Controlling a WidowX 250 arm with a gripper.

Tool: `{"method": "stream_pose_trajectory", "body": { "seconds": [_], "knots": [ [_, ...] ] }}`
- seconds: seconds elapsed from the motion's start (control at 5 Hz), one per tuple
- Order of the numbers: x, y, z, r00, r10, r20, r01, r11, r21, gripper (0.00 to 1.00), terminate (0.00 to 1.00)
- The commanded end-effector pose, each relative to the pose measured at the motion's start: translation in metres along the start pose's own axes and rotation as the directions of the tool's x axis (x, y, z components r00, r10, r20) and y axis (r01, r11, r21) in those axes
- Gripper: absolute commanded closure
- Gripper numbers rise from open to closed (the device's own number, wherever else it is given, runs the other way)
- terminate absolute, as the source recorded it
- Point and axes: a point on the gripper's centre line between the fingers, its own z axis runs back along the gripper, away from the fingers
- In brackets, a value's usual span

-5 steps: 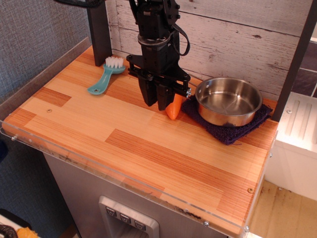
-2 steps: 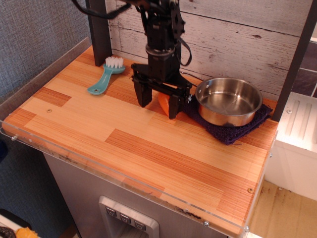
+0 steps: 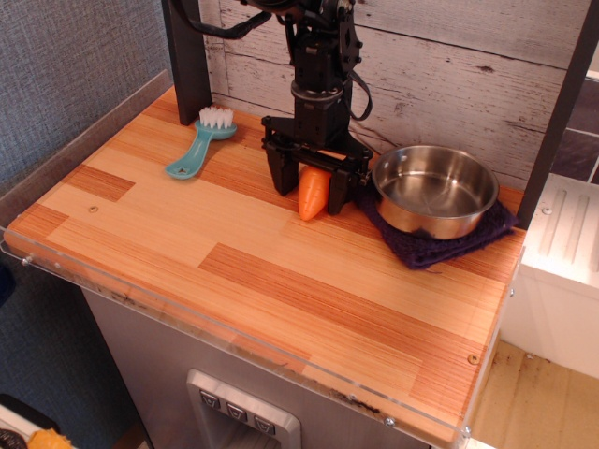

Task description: Put red toy on the vessel

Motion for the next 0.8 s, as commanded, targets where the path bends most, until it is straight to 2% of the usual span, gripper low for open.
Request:
{"method": "stream_pose_trajectory", "body": {
  "seconds": [0.0, 0.2, 0.4, 0.6],
  "knots": [
    [-0.004, 0.002, 0.006, 1.0, -0.012, 0.009, 0.012, 1.0, -0.023, 1.0, 0.0],
    [-0.011, 0.0, 0.032, 0.999, -0.001, 0.043, 0.002, 1.0, -0.024, 1.0, 0.0],
    [-0.013, -0.016, 0.075, 0.992, -0.008, 0.123, 0.009, 1.0, -0.011, 1.0, 0.0],
    [-0.003, -0.051, 0.095, 0.978, -0.105, 0.181, 0.109, 0.994, -0.013, 1.0, 0.0]
  ]
}}
